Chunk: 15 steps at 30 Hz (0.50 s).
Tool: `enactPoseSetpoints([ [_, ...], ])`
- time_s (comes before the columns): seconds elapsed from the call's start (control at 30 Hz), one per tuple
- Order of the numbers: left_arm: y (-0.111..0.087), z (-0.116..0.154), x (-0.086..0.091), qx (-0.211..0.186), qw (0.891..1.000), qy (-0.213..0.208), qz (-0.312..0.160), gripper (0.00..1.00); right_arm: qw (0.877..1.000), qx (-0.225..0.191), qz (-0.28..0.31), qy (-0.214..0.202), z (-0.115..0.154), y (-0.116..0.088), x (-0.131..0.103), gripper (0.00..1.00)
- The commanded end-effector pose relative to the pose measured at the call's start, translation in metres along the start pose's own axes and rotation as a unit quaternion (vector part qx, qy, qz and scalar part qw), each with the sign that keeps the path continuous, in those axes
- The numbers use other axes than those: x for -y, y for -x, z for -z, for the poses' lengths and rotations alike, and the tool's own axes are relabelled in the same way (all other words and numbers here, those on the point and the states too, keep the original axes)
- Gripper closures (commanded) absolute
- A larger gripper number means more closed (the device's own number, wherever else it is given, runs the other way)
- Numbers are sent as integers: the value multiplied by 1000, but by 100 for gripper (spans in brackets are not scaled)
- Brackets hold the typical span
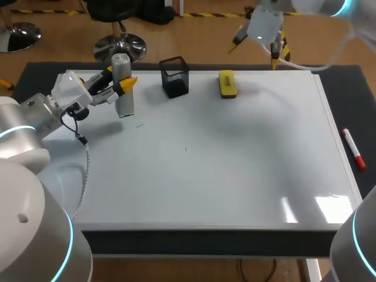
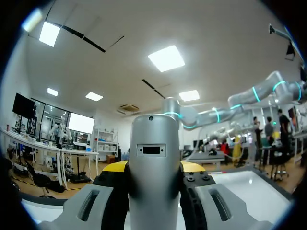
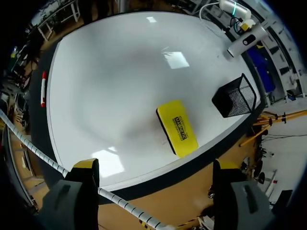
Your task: Pick up the inspection probe, press it on each red-marked spot on the whiteboard one by one, put down the probe, pick up the eraser, and wipe off all the red marks.
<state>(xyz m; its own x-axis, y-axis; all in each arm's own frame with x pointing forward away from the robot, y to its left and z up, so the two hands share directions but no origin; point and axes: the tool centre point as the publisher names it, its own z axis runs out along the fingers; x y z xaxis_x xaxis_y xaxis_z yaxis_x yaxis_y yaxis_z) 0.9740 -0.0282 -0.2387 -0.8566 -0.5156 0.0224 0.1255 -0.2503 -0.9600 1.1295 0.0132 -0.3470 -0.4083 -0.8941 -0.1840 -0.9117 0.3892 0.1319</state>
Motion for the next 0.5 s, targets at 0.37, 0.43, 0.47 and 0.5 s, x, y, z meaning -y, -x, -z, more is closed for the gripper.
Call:
enactPoseSetpoints([
  [0.37,0,-1,1,0,1000,0,0,100,995,43,-86,-15,50,-38,3,0],
  [0.43,0,-1,1,0,1000,0,0,100,994,39,-101,-13,53,-44,5,0],
  [0.47,0,-1,1,0,1000,0,0,100,994,44,-102,-14,56,-47,5,0],
  [0.5,0,-1,1,0,1000,0,0,100,993,45,-109,-9,57,-49,5,0],
])
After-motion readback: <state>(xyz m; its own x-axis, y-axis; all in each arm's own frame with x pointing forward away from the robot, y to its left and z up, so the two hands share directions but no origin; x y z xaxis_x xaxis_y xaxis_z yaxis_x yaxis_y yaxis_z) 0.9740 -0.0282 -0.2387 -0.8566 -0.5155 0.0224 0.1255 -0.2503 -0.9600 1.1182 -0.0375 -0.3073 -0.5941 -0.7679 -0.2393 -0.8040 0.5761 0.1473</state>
